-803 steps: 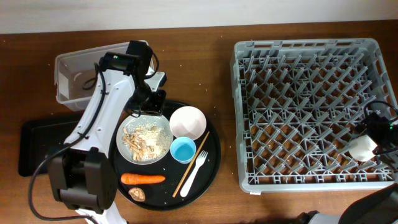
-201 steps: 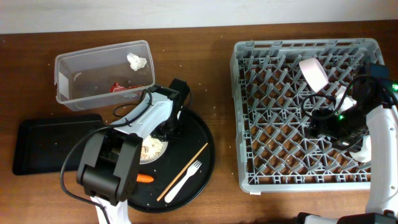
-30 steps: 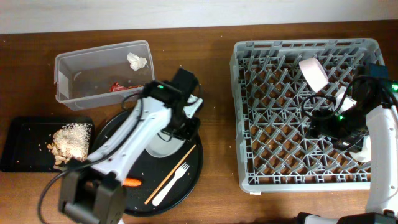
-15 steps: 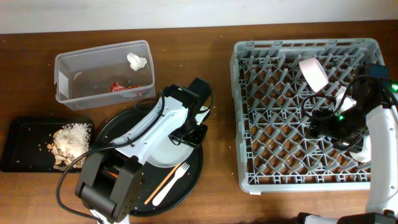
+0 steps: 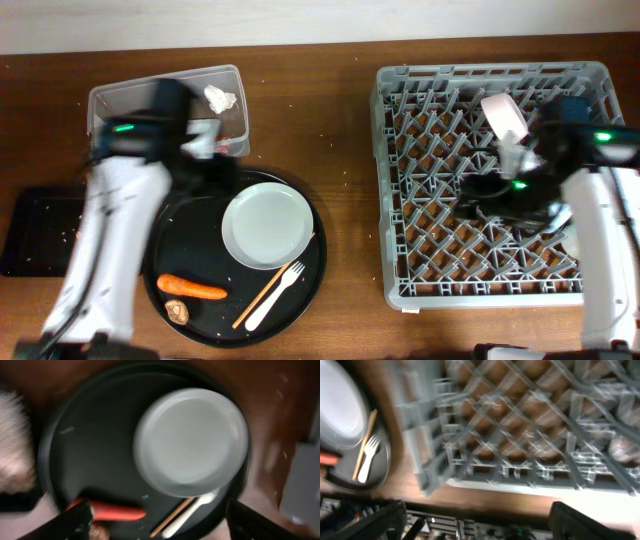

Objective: Sort waste into correct bins and load items into the dishwasher rack
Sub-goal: 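Move the left arm aside and grasp the plate rim with the right gripper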

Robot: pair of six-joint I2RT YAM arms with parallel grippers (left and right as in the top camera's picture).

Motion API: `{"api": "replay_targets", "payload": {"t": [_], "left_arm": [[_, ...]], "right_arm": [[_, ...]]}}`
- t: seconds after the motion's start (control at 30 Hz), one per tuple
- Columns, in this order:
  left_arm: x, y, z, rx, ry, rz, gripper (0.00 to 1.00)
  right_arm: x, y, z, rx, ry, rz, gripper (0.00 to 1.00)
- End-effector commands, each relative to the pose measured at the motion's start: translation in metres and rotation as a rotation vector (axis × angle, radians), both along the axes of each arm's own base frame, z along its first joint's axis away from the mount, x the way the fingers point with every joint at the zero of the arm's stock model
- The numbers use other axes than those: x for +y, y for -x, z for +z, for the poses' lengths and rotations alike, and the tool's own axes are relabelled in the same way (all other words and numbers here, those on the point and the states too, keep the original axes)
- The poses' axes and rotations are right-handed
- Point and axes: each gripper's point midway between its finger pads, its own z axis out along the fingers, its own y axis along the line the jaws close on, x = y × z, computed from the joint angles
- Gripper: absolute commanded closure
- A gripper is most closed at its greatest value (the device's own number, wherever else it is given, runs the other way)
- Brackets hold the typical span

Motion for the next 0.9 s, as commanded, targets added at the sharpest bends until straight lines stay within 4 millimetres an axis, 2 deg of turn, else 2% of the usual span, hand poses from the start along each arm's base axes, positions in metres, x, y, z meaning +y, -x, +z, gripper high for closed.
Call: {"api": "replay_targets", "payload": {"t": [0.0, 0.1, 0.2, 0.27, 0.37, 0.57, 0.67, 0.8, 0.87], "left_arm": [[0.057, 0.007, 0.004, 0.013, -0.007, 0.179, 0.08], [0.081, 0.014, 0.0, 0.034, -0.003, 0.264, 0.07], [0.093, 0.016, -0.001, 0.036, 0.008, 0.309, 0.07], [0.095, 0.016, -0.001, 0.035, 0.008, 0.314, 0.07], [0.095, 0.016, -0.001, 0.035, 0.008, 0.313, 0.07], [0.094, 0.016, -0.001, 0.036, 0.008, 0.313, 0.06], [0.094, 0.016, -0.001, 0.036, 0.008, 0.313, 0.06], [0.095, 0.016, -0.001, 0.035, 0.008, 0.313, 0.06], [0.094, 0.016, -0.001, 0.036, 0.008, 0.313, 0.06]], "right_arm": [[0.064, 0.002, 0.008, -0.059, -0.054, 0.169, 0.09], [0.112, 0.002, 0.008, -0.11, -0.037, 0.242, 0.09], [0.156, 0.004, 0.0, -0.149, 0.0, 0.304, 0.08], [0.178, 0.006, -0.01, -0.139, 0.012, 0.306, 0.08], [0.21, 0.009, -0.037, -0.062, 0.027, 0.241, 0.12], [0.258, 0.008, -0.099, 0.072, 0.016, 0.178, 0.2], [0.271, 0.002, -0.125, 0.094, 0.021, 0.153, 0.25], [0.282, -0.008, -0.151, 0.094, 0.014, 0.154, 0.4], [0.282, -0.011, -0.159, 0.093, 0.025, 0.152, 0.44]]}}
